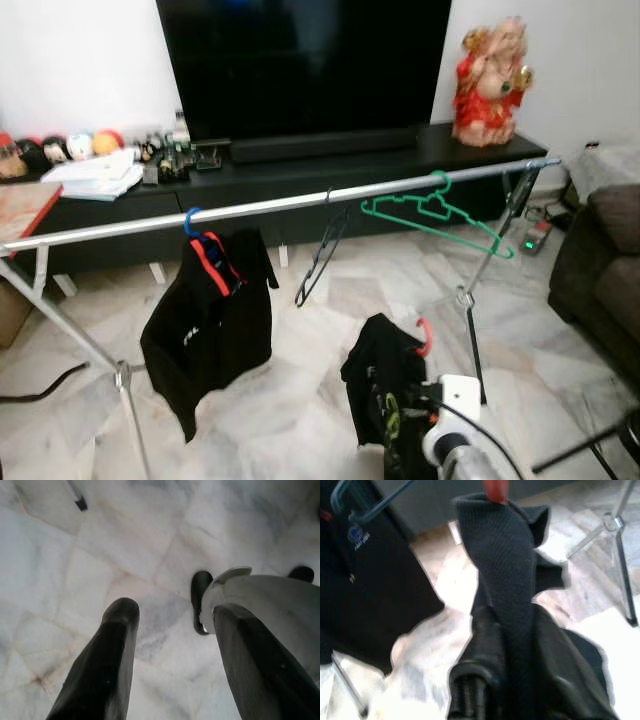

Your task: Hang hanger

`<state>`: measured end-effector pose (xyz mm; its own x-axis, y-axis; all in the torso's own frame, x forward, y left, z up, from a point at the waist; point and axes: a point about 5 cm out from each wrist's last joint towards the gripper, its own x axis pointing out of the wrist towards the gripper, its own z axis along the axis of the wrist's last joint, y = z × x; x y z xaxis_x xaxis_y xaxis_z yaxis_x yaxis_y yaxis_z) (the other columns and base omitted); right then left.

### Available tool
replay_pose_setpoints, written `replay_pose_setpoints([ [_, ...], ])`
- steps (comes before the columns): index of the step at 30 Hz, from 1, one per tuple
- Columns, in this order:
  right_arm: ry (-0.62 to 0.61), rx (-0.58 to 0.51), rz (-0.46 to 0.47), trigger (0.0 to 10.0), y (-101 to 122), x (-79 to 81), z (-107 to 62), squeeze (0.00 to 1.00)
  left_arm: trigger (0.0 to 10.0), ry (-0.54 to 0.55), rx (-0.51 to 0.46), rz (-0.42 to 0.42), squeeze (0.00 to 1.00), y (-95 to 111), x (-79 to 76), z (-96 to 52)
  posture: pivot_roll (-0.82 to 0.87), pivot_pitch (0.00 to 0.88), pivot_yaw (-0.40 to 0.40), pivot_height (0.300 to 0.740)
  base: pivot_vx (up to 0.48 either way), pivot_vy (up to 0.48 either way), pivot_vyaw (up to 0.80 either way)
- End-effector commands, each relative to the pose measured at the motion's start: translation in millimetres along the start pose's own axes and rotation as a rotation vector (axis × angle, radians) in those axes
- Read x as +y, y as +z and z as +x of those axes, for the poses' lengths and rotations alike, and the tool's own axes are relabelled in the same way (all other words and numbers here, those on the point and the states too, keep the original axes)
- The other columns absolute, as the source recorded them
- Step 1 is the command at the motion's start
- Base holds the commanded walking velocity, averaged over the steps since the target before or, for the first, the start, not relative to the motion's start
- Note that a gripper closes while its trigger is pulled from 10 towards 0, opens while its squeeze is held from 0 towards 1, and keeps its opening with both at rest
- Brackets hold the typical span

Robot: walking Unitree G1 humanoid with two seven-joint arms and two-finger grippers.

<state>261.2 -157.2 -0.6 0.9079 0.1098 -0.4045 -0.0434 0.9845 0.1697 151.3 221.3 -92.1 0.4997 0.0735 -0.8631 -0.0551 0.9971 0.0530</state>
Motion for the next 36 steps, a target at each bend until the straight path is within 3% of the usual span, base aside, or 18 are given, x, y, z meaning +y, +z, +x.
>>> replay_pose_setpoints([
  [1,0.015,-0.045,-0.004,10.0,9.7,5.5,3.1,0.00,10.0,0.001,-0.001,0.015,0.00,0.5,0.5,0.0,0.03,0.000,0.011,0.740,-0.300,0.000,0.00],
  [27,0.023,-0.042,-0.018,10.0,9.1,7.0,4.0,0.00,10.0,-0.001,0.002,0.021,0.00,-0.9,-0.1,-0.2,0.02,0.000,0.010,0.740,-0.293,0.000,0.00],
  [36,0.030,-0.040,-0.027,10.0,8.5,8.0,3.8,0.00,10.0,0.003,0.008,0.014,0.00,-1.9,0.5,-0.3,0.02,0.000,0.010,0.740,0.000,0.034,0.00],
])
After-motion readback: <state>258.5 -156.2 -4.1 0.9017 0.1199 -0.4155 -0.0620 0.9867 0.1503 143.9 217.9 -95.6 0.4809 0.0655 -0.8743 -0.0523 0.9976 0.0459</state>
